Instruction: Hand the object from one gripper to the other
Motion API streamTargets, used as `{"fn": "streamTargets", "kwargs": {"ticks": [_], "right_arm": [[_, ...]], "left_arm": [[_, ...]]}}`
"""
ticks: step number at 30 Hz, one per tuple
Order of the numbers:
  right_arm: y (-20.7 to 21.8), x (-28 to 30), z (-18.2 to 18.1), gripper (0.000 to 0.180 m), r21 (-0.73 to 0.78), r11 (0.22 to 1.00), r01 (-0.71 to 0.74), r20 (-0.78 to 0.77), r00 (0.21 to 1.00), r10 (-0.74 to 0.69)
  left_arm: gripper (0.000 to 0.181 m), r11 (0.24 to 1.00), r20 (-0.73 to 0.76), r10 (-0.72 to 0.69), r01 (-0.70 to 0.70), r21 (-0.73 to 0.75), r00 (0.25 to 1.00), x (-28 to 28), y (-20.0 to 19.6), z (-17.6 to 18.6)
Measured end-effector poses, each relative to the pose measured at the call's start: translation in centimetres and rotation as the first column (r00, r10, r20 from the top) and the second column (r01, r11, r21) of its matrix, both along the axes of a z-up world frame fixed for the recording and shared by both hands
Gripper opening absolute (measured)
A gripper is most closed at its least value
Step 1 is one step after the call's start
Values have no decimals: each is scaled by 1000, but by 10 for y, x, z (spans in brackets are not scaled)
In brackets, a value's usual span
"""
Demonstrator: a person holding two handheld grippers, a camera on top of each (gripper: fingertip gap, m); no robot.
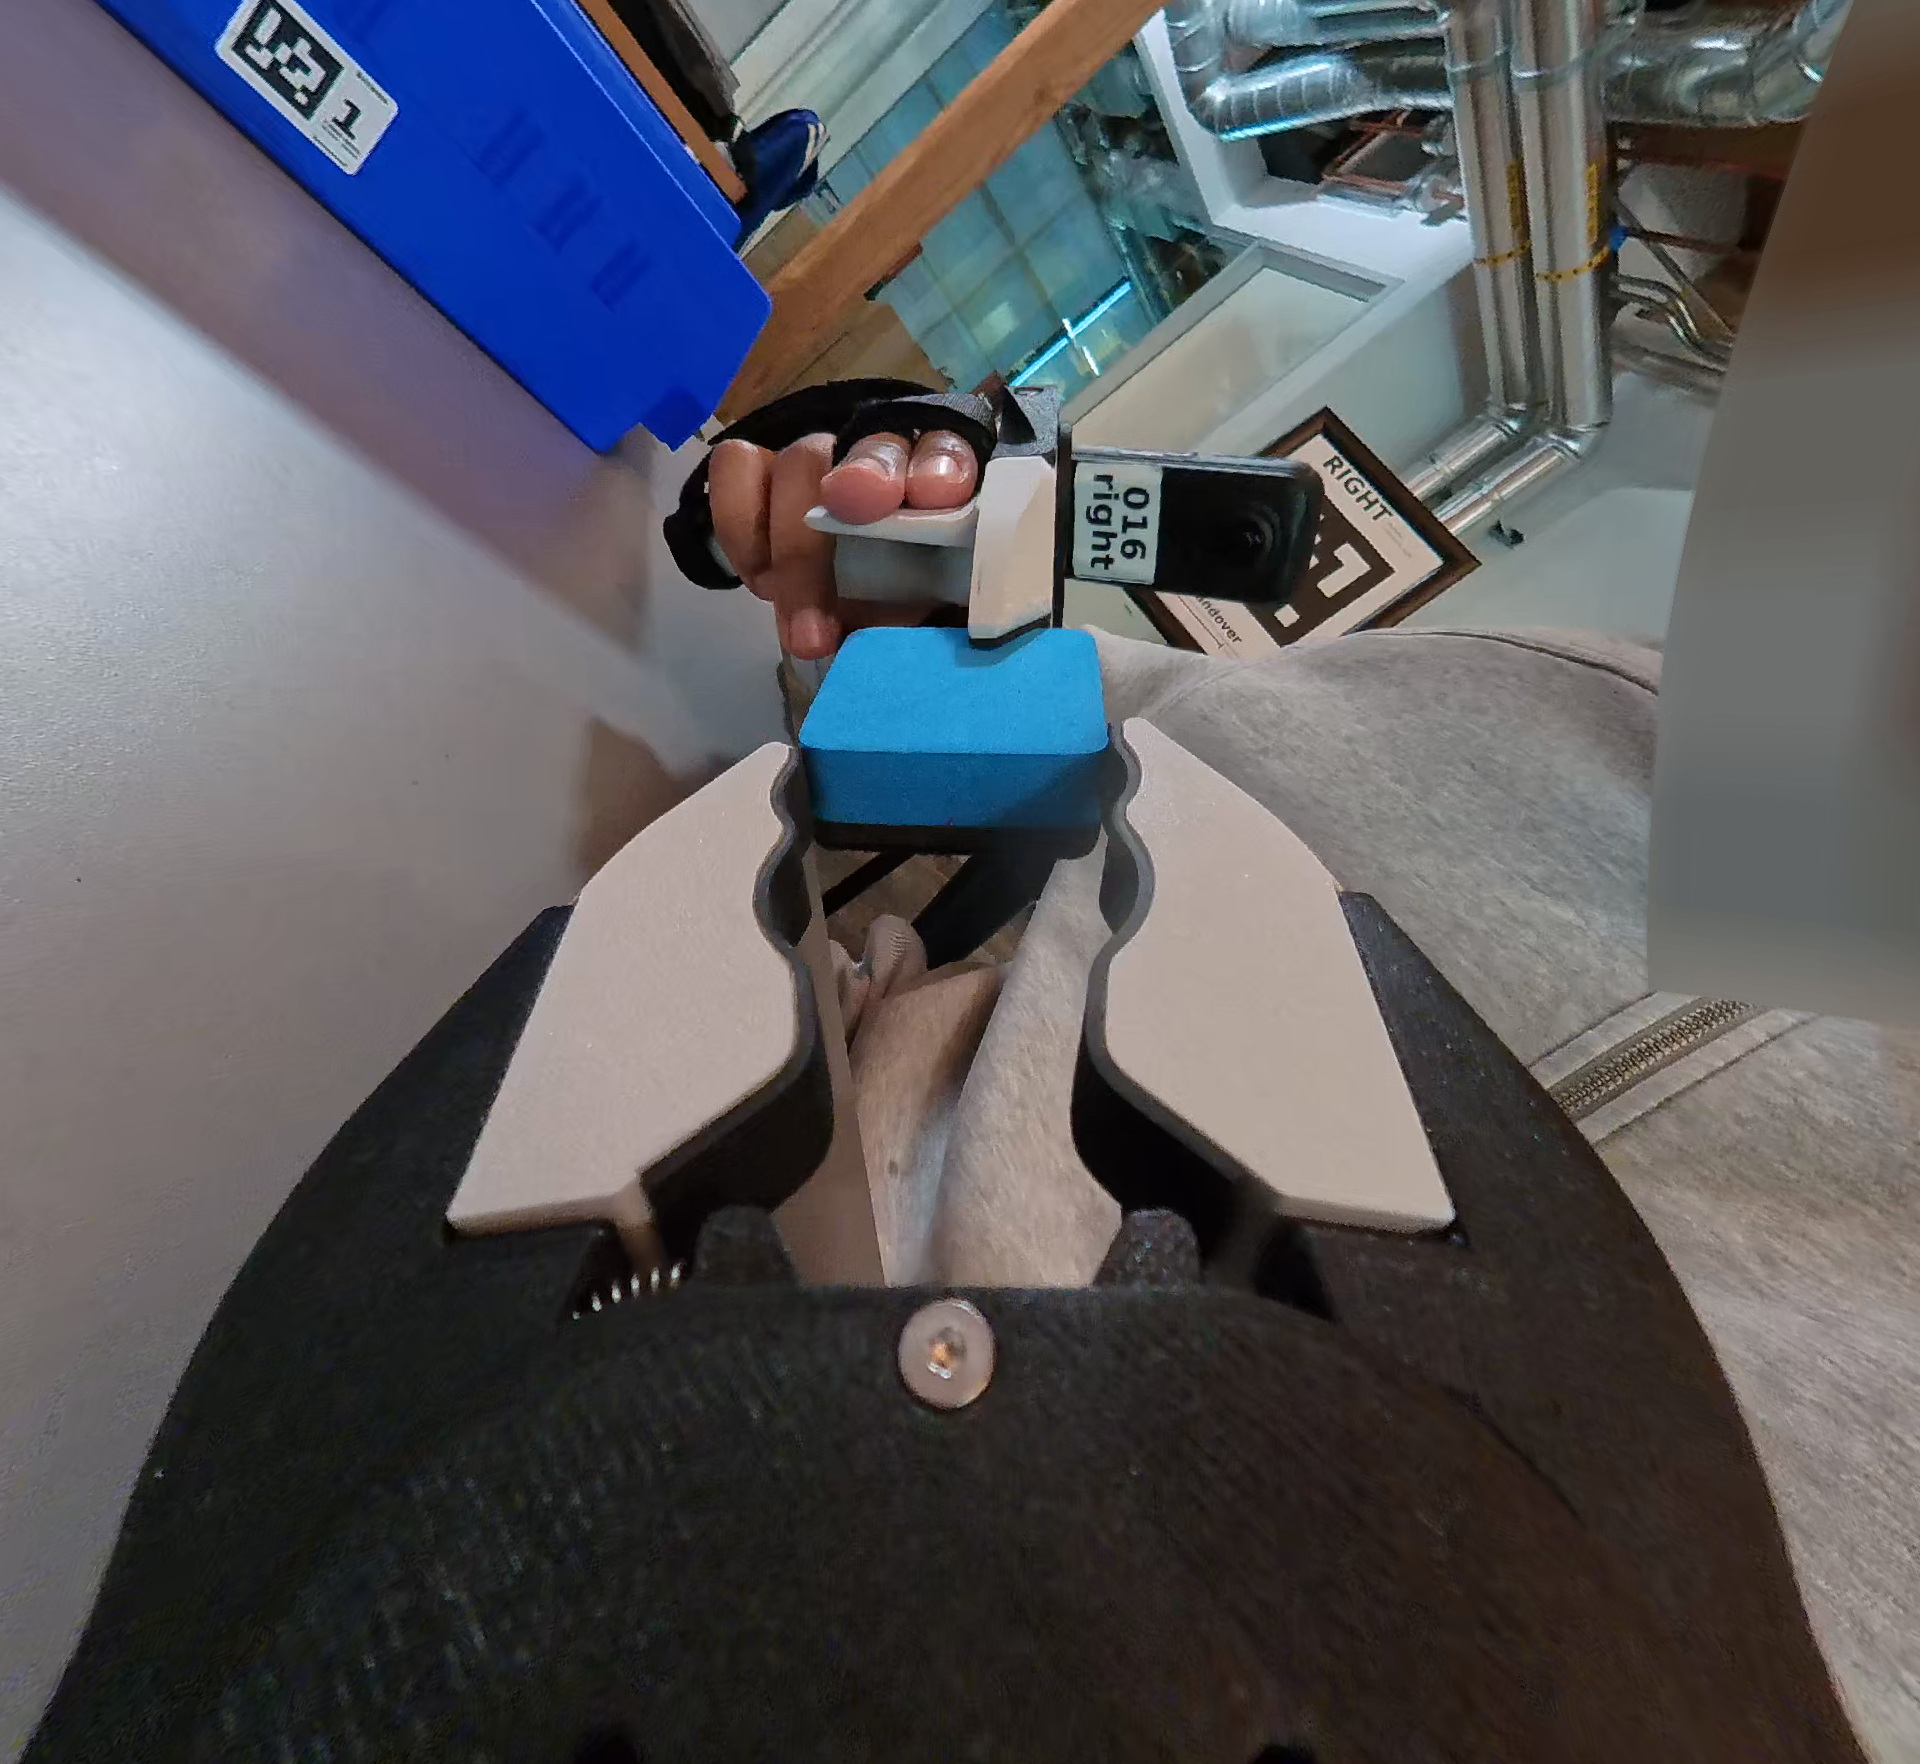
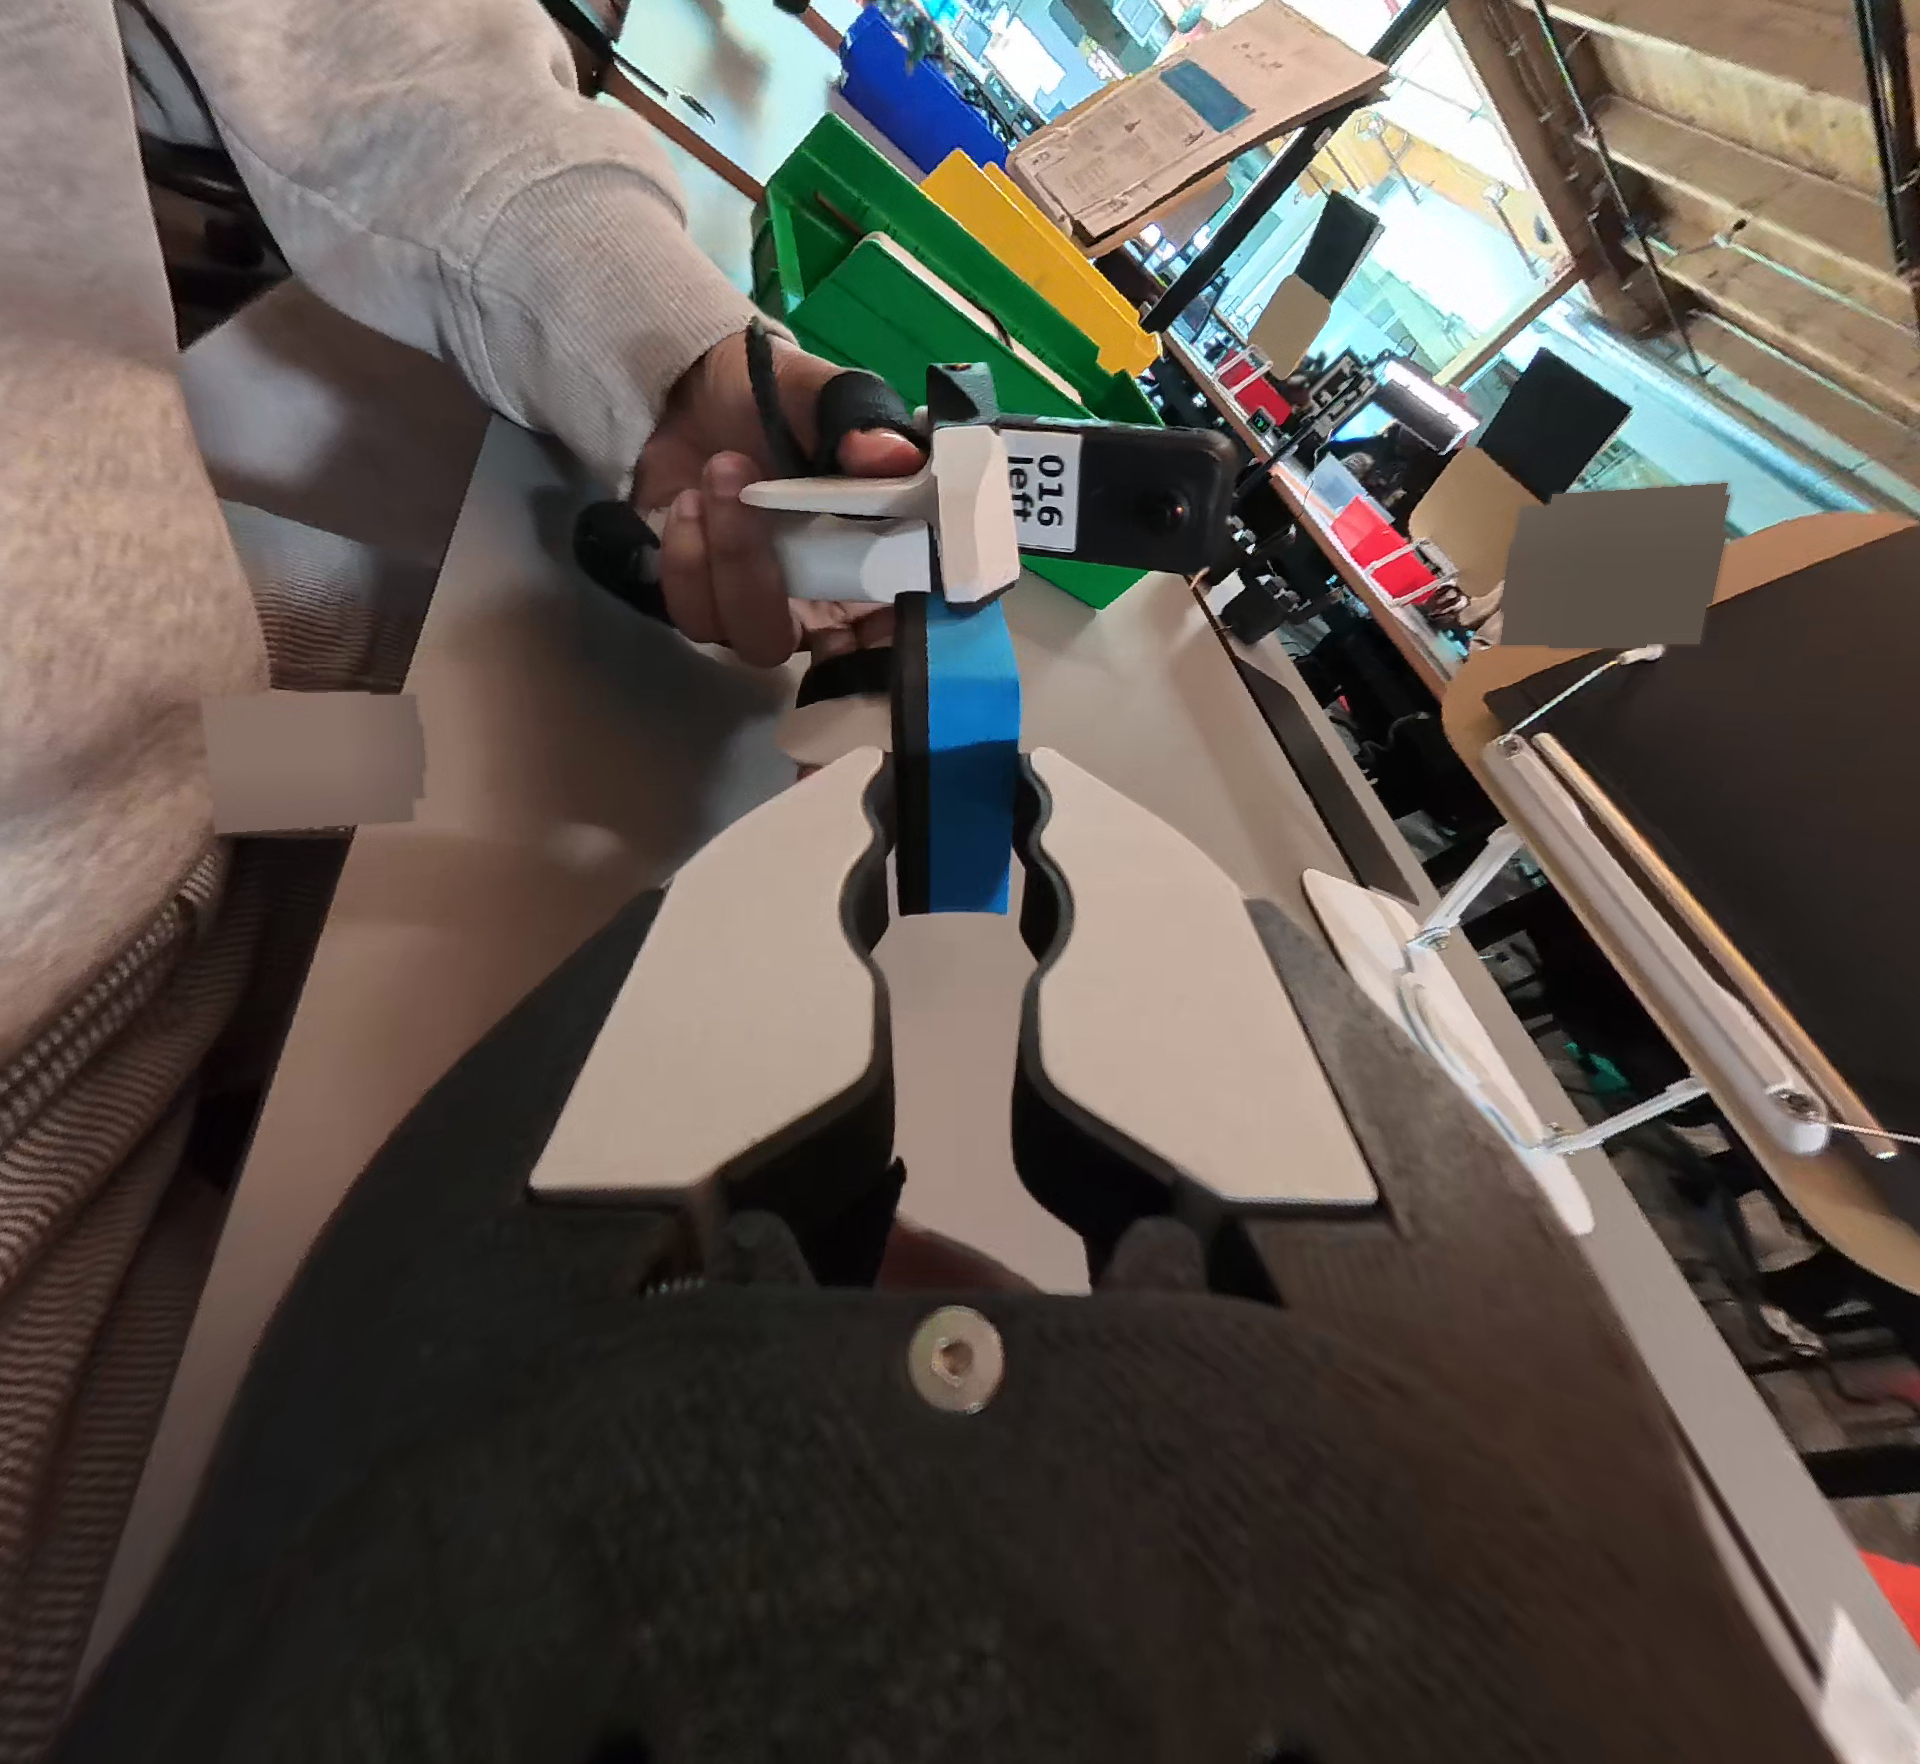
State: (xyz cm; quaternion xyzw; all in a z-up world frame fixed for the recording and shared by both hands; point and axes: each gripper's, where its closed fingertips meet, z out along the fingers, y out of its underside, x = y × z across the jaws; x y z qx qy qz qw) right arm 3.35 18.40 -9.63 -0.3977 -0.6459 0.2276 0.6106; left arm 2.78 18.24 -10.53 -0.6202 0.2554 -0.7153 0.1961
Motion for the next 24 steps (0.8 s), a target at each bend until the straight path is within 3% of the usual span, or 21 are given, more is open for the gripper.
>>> {"fn": "streamTargets", "kwargs": {"ticks": [1,5,9,13,16,20,24], "right_arm": [[1,0,0,22,-8,1000,2,0,1000,-2],[9,2,-2,21,-16,998,53,16,998,-53],[30,6,-11,21,125,971,205,107,970,-219],[52,10,-35,22,413,849,328,284,840,-463],[57,9,-48,21,565,751,341,357,720,-595],[52,3,-49,22,587,720,370,381,659,-649],[50,2,-42,22,580,693,428,369,620,-692]], "left_arm": [[55,1000,7,8,-8,1,1000,0,1,1],[66,993,-3,112,-112,29,994,-1,14,-2],[72,968,-93,225,-212,136,970,-5,27,-10],[65,902,-219,389,-321,289,895,-9,43,-24],[65,860,-315,457,-323,395,832,-8,46,-37],[70,814,-376,518,-307,493,768,-5,47,-44],[68,805,-391,528,-297,514,754,-2,44,-45]]}}
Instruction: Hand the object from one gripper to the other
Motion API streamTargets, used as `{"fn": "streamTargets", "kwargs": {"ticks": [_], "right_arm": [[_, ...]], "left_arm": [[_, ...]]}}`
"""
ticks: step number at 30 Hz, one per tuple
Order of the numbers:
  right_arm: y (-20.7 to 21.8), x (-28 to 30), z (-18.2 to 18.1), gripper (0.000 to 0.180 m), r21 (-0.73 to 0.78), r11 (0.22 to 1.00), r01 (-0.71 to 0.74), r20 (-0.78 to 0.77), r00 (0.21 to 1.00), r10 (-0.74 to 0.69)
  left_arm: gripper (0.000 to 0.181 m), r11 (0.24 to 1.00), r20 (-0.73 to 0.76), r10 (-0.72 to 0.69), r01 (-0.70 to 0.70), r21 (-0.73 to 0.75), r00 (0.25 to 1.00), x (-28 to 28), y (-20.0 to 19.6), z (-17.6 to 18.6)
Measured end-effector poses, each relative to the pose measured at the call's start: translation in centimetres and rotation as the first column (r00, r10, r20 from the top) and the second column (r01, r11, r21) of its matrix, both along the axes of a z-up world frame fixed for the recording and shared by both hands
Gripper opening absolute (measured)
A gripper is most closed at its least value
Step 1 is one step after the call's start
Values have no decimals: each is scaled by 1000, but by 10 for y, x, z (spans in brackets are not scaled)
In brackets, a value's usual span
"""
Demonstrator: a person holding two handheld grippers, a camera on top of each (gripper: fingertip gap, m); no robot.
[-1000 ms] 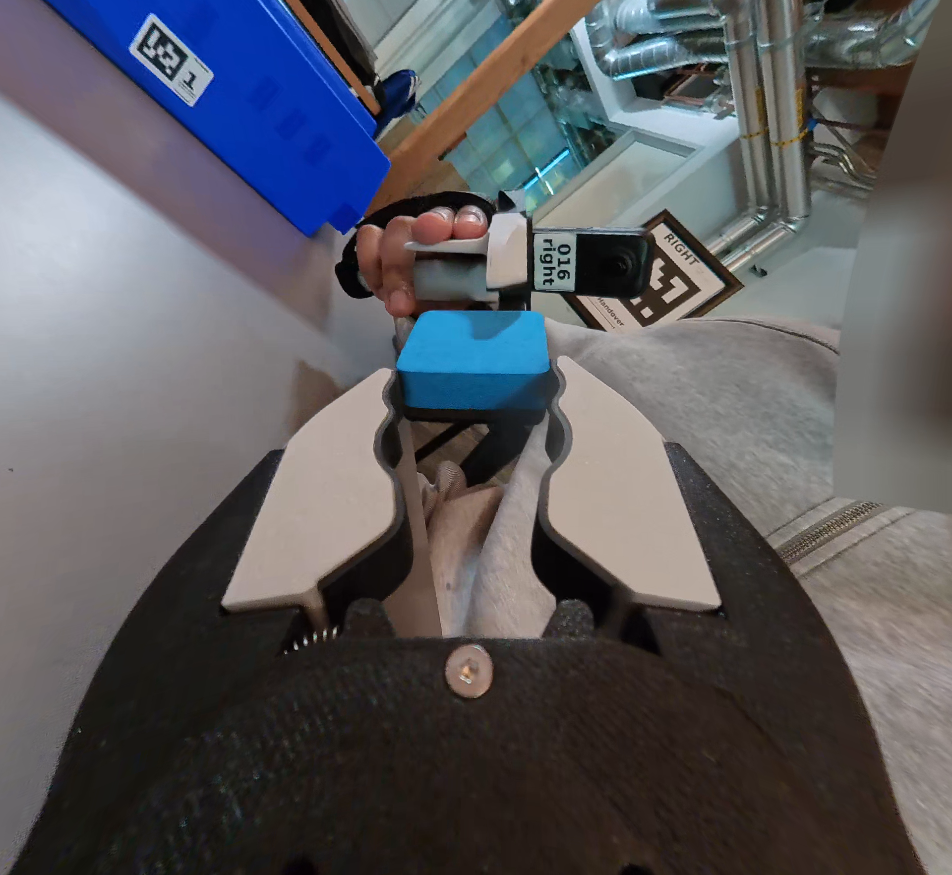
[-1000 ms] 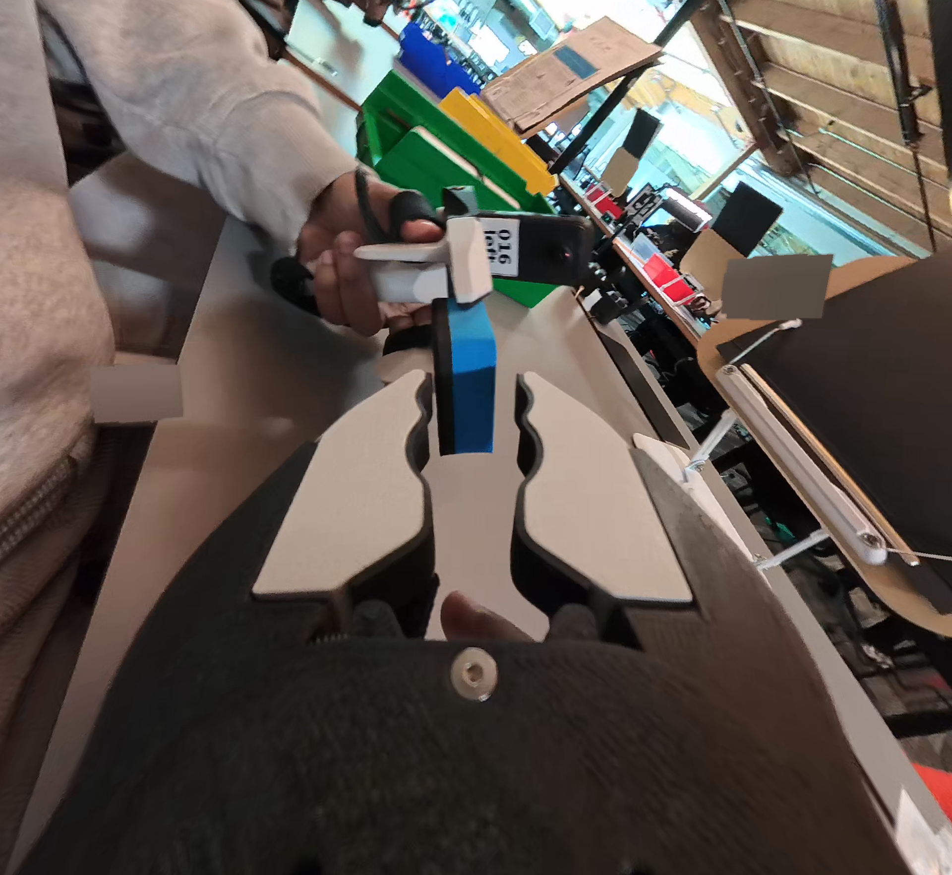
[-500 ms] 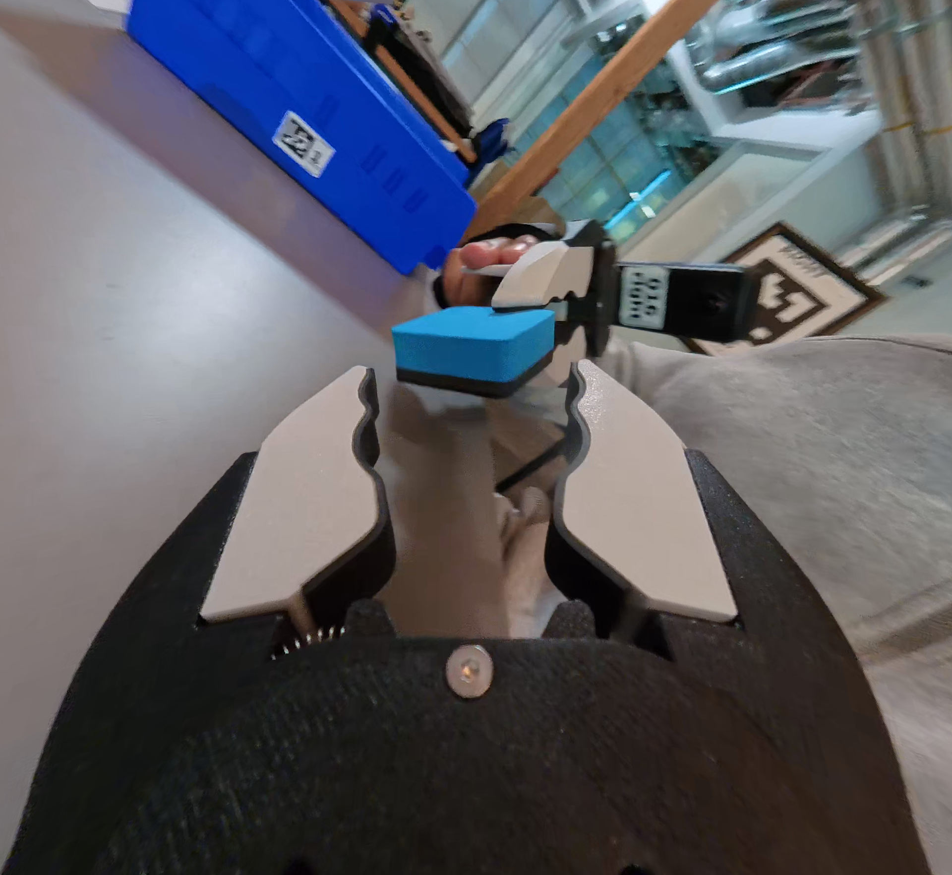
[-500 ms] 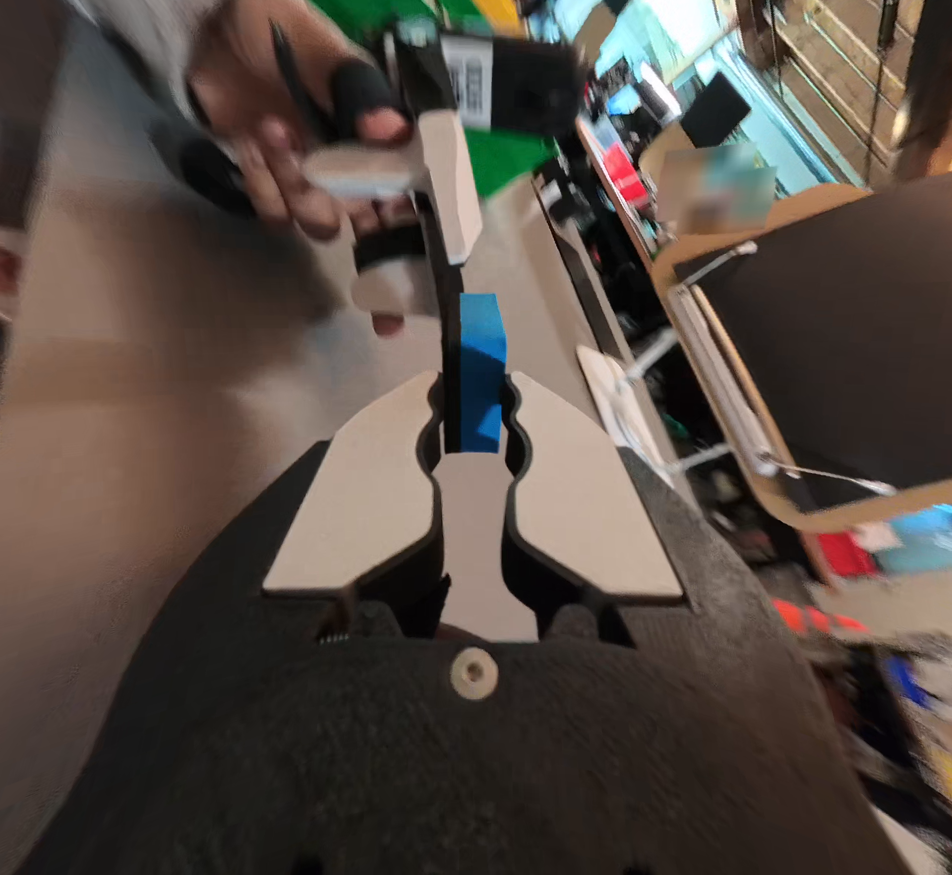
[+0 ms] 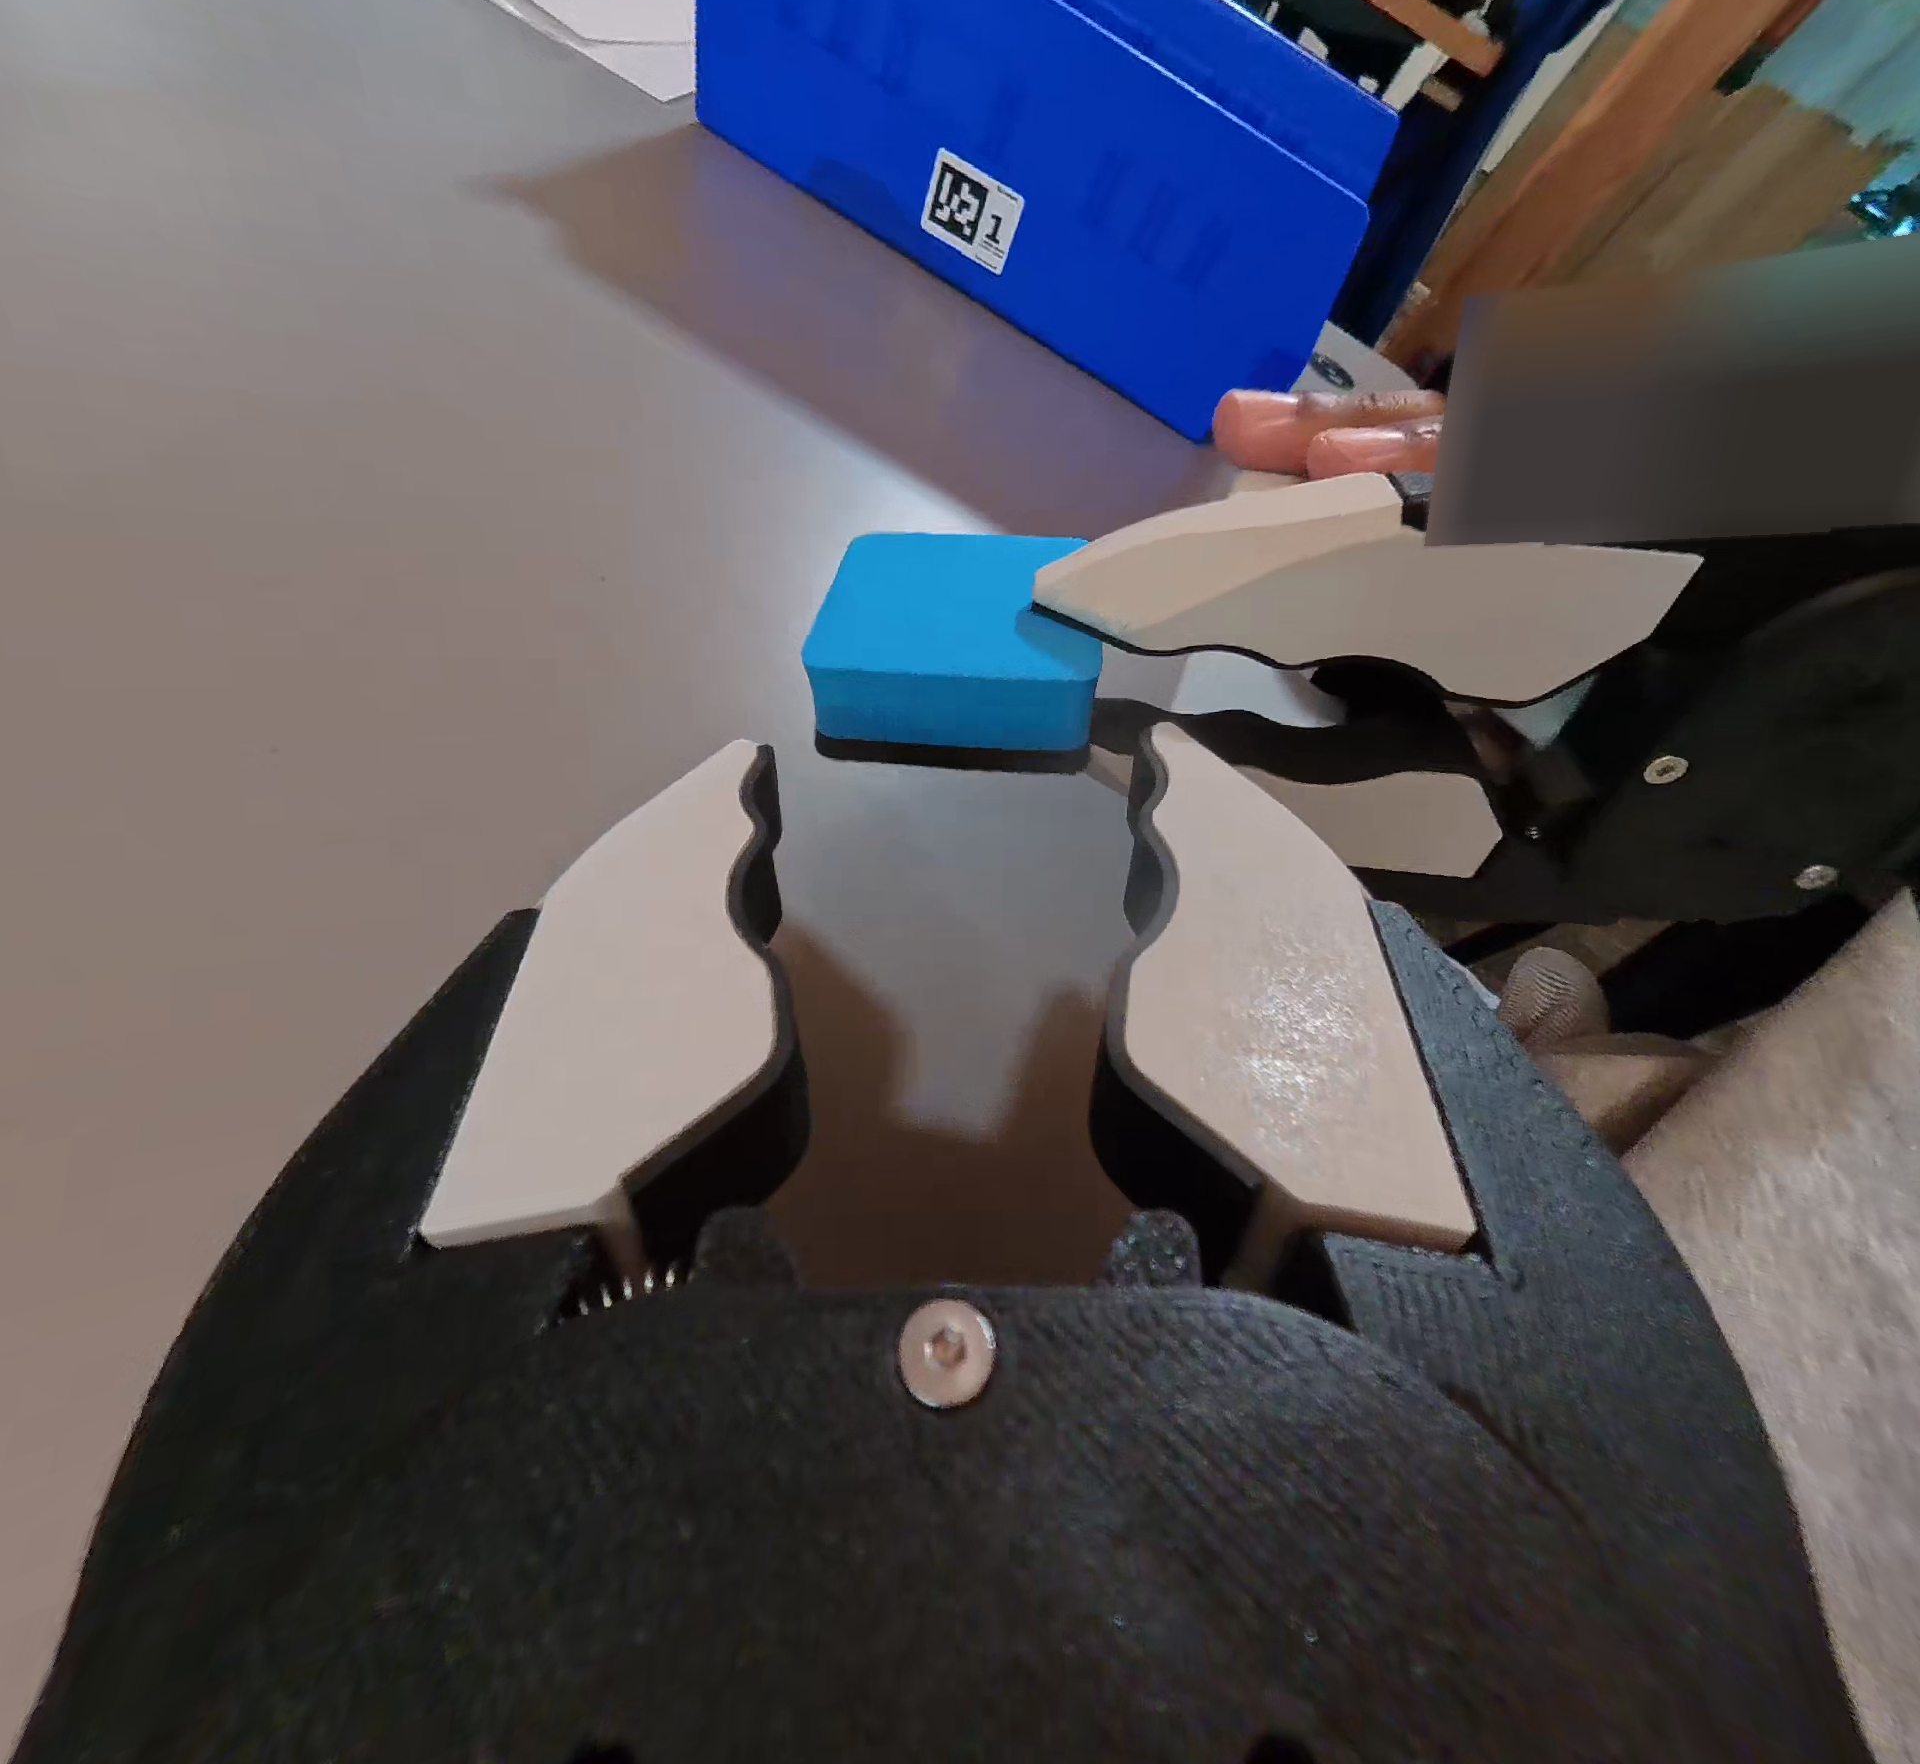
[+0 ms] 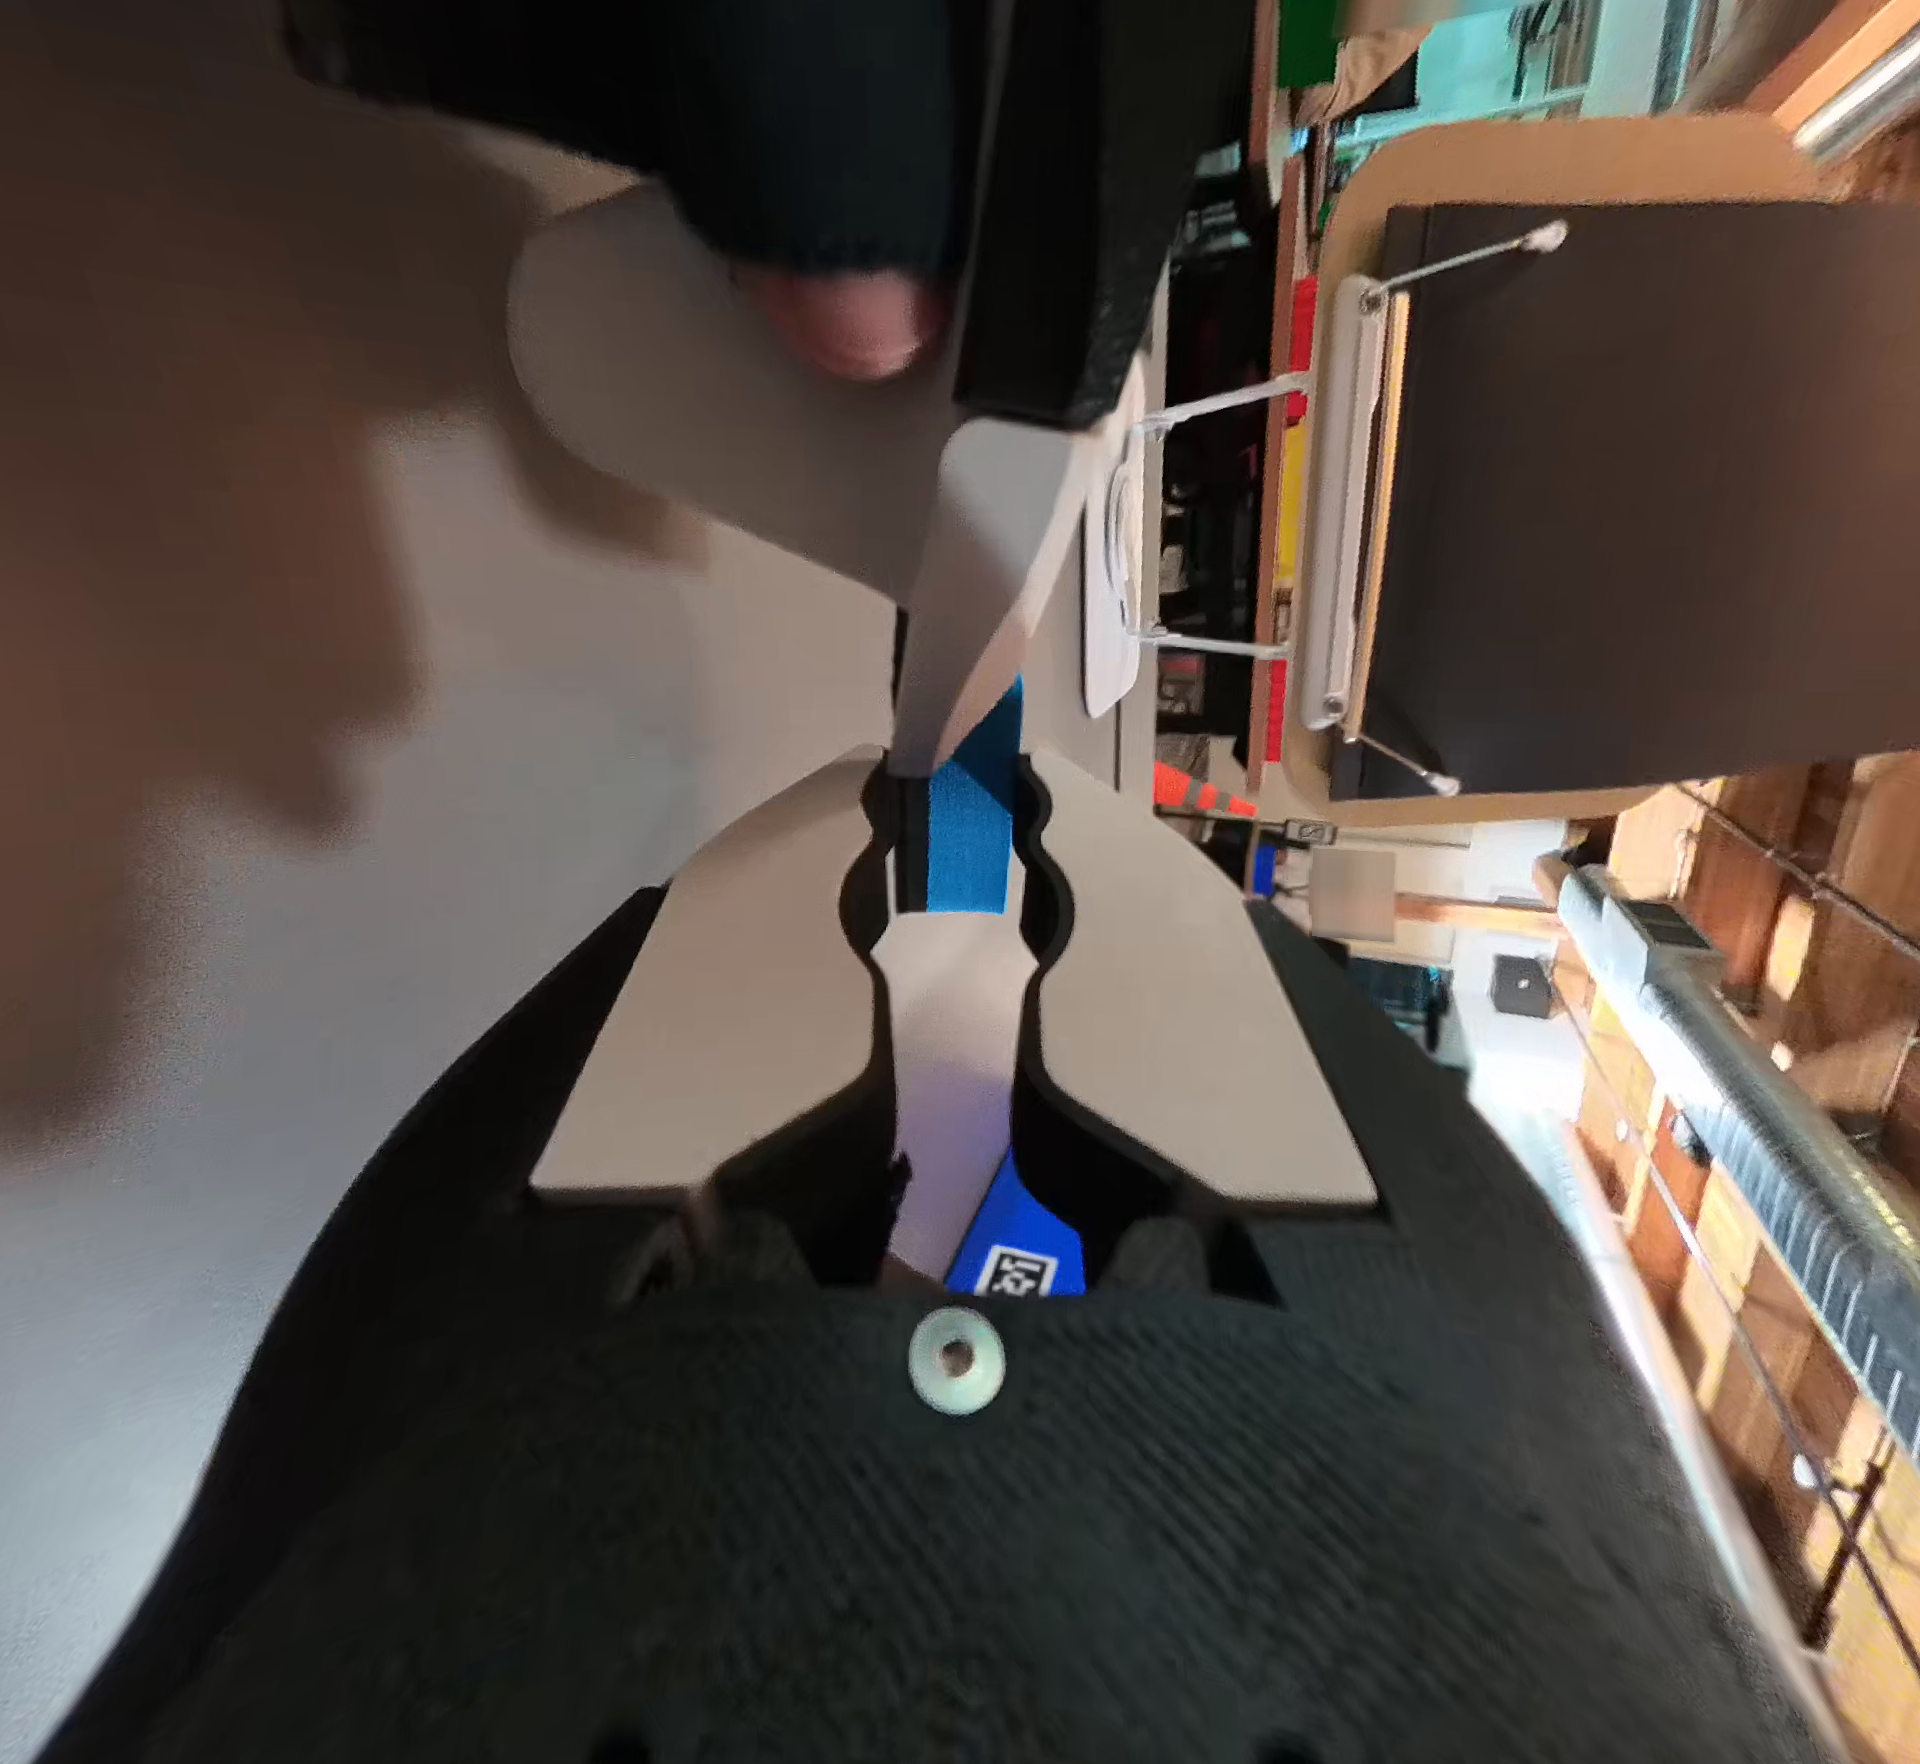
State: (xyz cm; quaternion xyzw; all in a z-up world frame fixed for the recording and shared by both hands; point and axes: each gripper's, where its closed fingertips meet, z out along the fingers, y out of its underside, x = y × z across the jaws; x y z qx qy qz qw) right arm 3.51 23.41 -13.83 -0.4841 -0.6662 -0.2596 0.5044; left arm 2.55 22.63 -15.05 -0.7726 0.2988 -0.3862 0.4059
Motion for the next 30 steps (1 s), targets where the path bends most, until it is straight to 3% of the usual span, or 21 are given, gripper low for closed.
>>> {"fn": "streamTargets", "kwargs": {"ticks": [12,14,17,18,21,25,30], "right_arm": [[-9,-8,-1,22,-74,997,-23,-84,996,17],[-5,-7,3,42,-115,992,-43,-172,985,23],[15,9,3,74,-311,949,-50,-355,932,-67],[20,13,1,81,-397,913,-92,-427,899,-95],[19,19,7,72,-571,741,-352,-658,737,-157],[9,21,37,66,-581,469,-665,-814,476,-333],[-8,15,37,65,-581,284,-763,-797,460,-392]], "left_arm": [[53,1000,8,-19,19,0,1000,2,-2,1],[52,1000,12,-11,11,14,1000,0,0,4],[52,999,21,17,-18,44,1000,-8,7,9],[52,999,39,18,-20,48,999,-10,8,11],[52,999,118,-8,2,46,993,-14,11,19],[51,995,243,-97,87,51,965,-11,2,34],[51,979,293,-202,183,88,935,-3,-13,44]]}}
